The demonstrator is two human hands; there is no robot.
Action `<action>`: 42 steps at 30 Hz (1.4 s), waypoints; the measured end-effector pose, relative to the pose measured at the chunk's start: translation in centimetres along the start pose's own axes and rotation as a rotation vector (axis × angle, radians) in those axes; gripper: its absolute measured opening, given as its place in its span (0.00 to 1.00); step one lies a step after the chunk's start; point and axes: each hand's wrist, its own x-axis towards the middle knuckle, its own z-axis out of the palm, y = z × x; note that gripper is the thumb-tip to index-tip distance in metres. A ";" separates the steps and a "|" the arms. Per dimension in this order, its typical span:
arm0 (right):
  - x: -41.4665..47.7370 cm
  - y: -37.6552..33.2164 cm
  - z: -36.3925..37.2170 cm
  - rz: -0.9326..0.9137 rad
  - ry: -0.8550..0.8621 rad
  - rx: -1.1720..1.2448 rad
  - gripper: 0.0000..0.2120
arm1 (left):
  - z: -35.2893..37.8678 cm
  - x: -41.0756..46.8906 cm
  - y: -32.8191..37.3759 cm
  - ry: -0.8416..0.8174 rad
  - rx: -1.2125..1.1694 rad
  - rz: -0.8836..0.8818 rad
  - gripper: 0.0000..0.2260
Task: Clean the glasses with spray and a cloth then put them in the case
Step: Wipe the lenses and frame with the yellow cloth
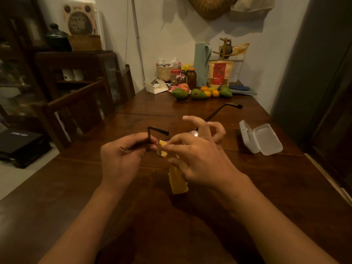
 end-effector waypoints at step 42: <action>-0.3 0.6 0.6 -0.190 0.276 0.020 0.10 | 0.1 -0.2 1.2 0.124 -0.286 -0.059 0.15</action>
